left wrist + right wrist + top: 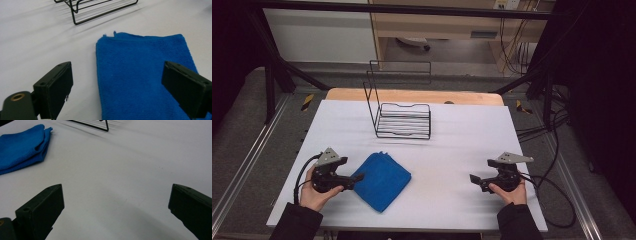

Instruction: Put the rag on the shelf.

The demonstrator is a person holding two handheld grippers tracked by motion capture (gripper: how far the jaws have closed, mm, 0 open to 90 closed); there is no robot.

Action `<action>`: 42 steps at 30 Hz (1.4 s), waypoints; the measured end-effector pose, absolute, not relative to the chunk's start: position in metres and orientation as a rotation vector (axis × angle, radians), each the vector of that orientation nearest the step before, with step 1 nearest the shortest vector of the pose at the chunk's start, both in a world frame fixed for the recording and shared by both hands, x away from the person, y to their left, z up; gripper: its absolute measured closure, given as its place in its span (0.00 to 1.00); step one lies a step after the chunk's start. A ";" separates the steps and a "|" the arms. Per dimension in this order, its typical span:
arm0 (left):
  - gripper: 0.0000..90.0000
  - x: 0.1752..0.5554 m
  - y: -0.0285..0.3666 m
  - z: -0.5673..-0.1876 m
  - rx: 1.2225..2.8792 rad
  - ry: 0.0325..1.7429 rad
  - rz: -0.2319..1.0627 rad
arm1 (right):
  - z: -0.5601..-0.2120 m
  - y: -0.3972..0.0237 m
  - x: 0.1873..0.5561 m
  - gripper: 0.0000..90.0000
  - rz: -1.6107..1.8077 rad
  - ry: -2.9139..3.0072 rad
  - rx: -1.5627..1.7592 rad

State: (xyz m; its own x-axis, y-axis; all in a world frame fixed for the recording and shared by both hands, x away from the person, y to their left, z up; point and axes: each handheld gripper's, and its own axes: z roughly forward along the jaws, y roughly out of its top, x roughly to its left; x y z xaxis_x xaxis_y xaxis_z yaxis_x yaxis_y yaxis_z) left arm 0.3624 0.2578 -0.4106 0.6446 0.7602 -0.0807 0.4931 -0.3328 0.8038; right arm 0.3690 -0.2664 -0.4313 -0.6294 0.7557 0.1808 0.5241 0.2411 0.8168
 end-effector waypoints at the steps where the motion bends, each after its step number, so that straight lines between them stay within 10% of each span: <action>1: 0.12 0.362 0.254 -0.409 2.004 0.973 0.392 | -0.431 -0.266 0.369 0.01 1.332 2.265 1.196; 42: 0.76 0.373 0.105 -0.441 2.273 0.911 0.289 | -0.434 -0.264 0.370 0.01 1.321 2.288 1.187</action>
